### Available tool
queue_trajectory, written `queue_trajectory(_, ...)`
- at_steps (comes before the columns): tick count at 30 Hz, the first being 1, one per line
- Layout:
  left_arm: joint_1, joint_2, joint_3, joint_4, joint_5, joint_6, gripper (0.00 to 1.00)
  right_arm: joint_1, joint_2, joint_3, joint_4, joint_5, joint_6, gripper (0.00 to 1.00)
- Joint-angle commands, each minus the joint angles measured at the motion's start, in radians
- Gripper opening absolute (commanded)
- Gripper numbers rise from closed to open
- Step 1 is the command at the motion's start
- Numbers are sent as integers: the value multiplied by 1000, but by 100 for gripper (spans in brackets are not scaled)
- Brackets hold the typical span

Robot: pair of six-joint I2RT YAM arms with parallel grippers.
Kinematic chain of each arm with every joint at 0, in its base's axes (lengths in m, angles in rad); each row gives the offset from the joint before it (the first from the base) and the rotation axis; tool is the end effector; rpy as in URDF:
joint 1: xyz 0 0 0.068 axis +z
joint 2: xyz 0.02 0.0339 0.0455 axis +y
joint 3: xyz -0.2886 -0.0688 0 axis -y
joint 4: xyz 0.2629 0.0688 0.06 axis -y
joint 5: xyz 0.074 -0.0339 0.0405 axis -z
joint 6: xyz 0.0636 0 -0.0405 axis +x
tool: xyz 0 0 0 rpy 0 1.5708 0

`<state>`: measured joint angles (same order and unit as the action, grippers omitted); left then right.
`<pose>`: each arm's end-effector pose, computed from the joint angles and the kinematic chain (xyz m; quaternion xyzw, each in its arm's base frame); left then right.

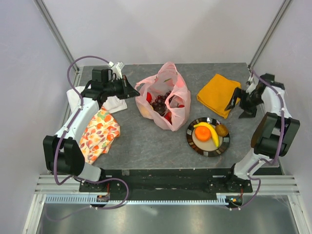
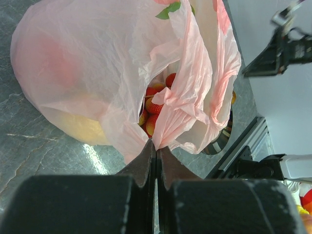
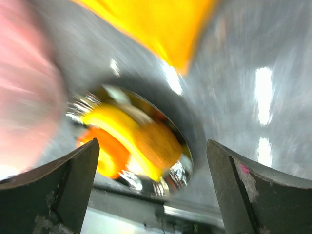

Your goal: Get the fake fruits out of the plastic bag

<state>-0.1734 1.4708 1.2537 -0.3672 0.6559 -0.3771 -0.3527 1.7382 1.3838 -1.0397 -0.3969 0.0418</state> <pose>0.3524 -0.1011 0.3340 0.0669 0.8450 -0.3949 0.3543 0.3452 -0.1009 0.2325 0.1743 0.9610 0.1806 0.1159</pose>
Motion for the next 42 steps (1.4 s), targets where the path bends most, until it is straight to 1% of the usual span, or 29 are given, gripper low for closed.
queue_trajectory(1, 2, -7, 20, 5, 19, 26, 2, 26, -57, 237, 76, -203, 4, 97)
queue_trajectory(2, 2, -12, 15, 4, 22, 23, 2, 88, -54, 274, 117, -224, 10, 92)
queue_trajectory(3, 2, -15, 3, 5, 24, 20, 2, 128, -49, 311, 133, -241, 7, 90)
queue_trajectory(4, 2, -24, -5, 2, 22, 17, 2, 170, -37, 375, 148, -241, 6, 89)
queue_trajectory(5, 2, -27, -16, 5, 25, 15, 2, 254, -28, 400, 180, -241, 4, 87)
queue_trajectory(7, 2, -33, -26, 5, 30, 7, 1, 329, 3, 457, 208, -240, -3, 86)
queue_trajectory(8, 2, -35, -33, 2, 33, 6, 2, 401, 17, 472, 237, -241, -3, 84)
queue_trajectory(12, 2, -46, -56, -12, 28, -22, 2, 549, 124, 579, 270, -270, -28, 79)
queue_trajectory(13, 2, -50, -62, -18, 22, -28, 2, 576, 174, 634, 273, -275, -33, 77)
queue_trajectory(14, 3, -58, -72, -27, 10, -29, 1, 630, 199, 662, 282, -283, -33, 74)
queue_trajectory(16, 5, -72, -79, -61, -2, -19, 2, 681, 269, 733, 283, -266, -33, 69)
queue_trajectory(17, 5, -78, -77, -71, -13, -11, 2, 727, 288, 745, 283, -240, -69, 68)
queue_trajectory(19, 6, -99, -79, -95, -7, -8, 2, 764, 338, 761, 279, -220, -80, 65)
queue_trajectory(22, 9, -132, -83, -108, -2, -19, 2, 819, 382, 739, 241, -188, -102, 62)
queue_trajectory(23, 11, -138, -80, -117, -7, -17, 2, 824, 383, 727, 224, -148, -112, 62)
queue_trajectory(25, 21, -152, -77, -140, -12, -10, 2, 825, 354, 640, 192, -111, -135, 59)
queue_trajectory(26, 25, -156, -73, -148, -31, -3, 2, 824, 337, 600, 181, -88, -144, 59)
queue_trajectory(27, 29, -159, -74, -151, -36, 0, 2, 824, 318, 524, 172, -42, -170, 60)
queue_trajectory(28, 31, -164, -76, -150, -39, 1, 2, 822, 273, 488, 153, -17, -180, 60)
queue_trajectory(29, 32, -167, -80, -147, -39, 3, 2, 824, 250, 453, 149, 6, -184, 62)
queue_trajectory(30, 34, -167, -85, -141, -35, 1, 2, 824, 226, 392, 145, 57, -187, 65)
queue_trajectory(31, 34, -171, -91, -131, -30, 1, 2, 824, 183, 364, 144, 75, -187, 73)
queue_trajectory(33, 34, -171, -103, -115, -24, -2, 2, 825, 150, 316, 139, 96, -195, 78)
queue_trajectory(34, 34, -170, -106, -111, -24, 0, 2, 833, 129, 313, 141, 96, -209, 82)
queue_trajectory(35, 34, -170, -112, -108, -27, -3, 2, 839, 121, 313, 147, 86, -212, 83)
queue_trajectory(37, 34, -170, -119, -111, -29, -9, 2, 859, 124, 339, 168, 35, -214, 84)
queue_trajectory(40, 35, -173, -128, -160, -58, -40, 2, 905, 167, 391, 197, 18, -198, 83)
queue_trajectory(42, 66, -190, -163, -200, -90, -133, 2, 931, 216, 435, 213, 9, -184, 82)
